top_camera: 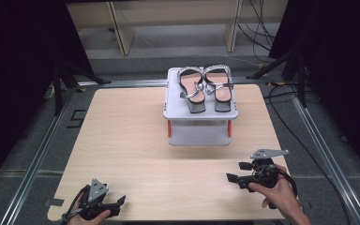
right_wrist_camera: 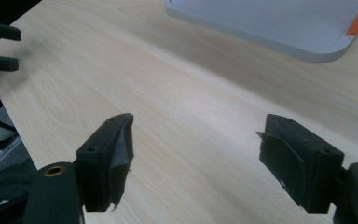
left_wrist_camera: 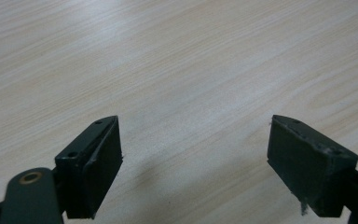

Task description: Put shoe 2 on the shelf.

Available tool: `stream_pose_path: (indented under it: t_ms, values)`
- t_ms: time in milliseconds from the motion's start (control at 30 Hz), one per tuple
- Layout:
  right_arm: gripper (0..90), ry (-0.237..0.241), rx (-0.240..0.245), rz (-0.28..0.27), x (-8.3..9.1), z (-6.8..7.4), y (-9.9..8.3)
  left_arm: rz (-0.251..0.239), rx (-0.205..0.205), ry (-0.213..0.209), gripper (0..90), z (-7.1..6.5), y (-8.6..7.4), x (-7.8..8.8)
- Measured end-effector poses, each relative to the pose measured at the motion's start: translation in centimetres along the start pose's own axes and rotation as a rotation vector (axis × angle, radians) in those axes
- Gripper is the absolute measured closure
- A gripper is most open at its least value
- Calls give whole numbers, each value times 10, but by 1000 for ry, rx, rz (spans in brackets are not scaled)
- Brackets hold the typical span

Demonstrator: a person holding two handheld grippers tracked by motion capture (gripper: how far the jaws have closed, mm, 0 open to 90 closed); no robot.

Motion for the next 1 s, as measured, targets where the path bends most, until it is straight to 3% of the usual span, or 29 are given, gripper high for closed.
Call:
stream_pose_path:
  t_ms: [33, 67, 133, 200, 233, 267, 300, 333, 367, 500, 533, 600, 667, 733, 800, 867, 933, 967, 1000]
  values:
    - [246, 4, -23, -8, -1, 2, -1, -2, 3, -1, 175, 0, 0, 0]
    - [241, 3, -20, -4, -1, 1, -3, -3, 1, -16, 174, -1, 0, 0]
    - [210, 5, -1, -13, -3, 0, -7, 1, -17, -1, 174, 1, 0, 0]
    - [193, 11, -24, -7, -6, 2, -13, -6, 0, -3, 173, -1, 0, -1]
    - [181, 9, -27, 4, -6, 3, -16, 5, -12, -1, 173, 0, 0, 0]
    - [163, 3, 6, -5, -8, 1, -19, 3, -16, -2, 172, 1, 0, 0]
    - [166, 14, -19, 8, -9, 4, -21, -15, 24, -13, 172, -3, 0, -1]
    - [165, 17, -11, 19, -10, 5, -25, -12, 30, -9, 170, -3, 0, -1]
    - [164, 14, 11, 15, -11, 4, -26, -16, 28, -8, 169, -3, 0, -1]
    - [162, 21, 11, 39, -17, 9, -38, -13, 21, -6, 164, -3, 0, -1]
    - [163, 17, -1, 50, -17, 11, -41, 4, -25, 3, 163, 0, 0, -1]
    - [163, 9, 79, 64, -20, 10, -44, 1, -45, -3, 162, 1, 0, -2]
    - [163, -2, 107, 81, -20, 13, -47, -1, 0, -8, 162, -2, -1, -1]
    - [163, 7, 149, 82, -19, 16, -49, -3, -13, -14, 162, -2, -1, -1]
    - [165, 1, 162, 92, -18, 18, -52, 6, -44, -3, 162, 0, 0, -2]
    - [165, 4, 171, 102, -17, 19, -56, 10, -35, -2, 162, -1, -1, -2]
    - [165, 3, 165, 114, -17, 19, -60, 5, -49, -4, 162, 0, 0, -2]
    - [165, -5, 135, 132, -17, 21, -63, 6, -48, -6, 162, 1, 0, -2]
    - [166, -8, 168, 139, -17, 19, -64, 2, -51, -5, 162, 1, 0, -2]
Point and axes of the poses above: each handheld gripper's, and its own axes: x roughly backward along the jaws, y roughly out of its top, z roughly to its left, the point moved 5 cm from there along -x, roughly forward along the jaws, and after that the axes turned 4 degrees about -z, right-handed, at the moved point
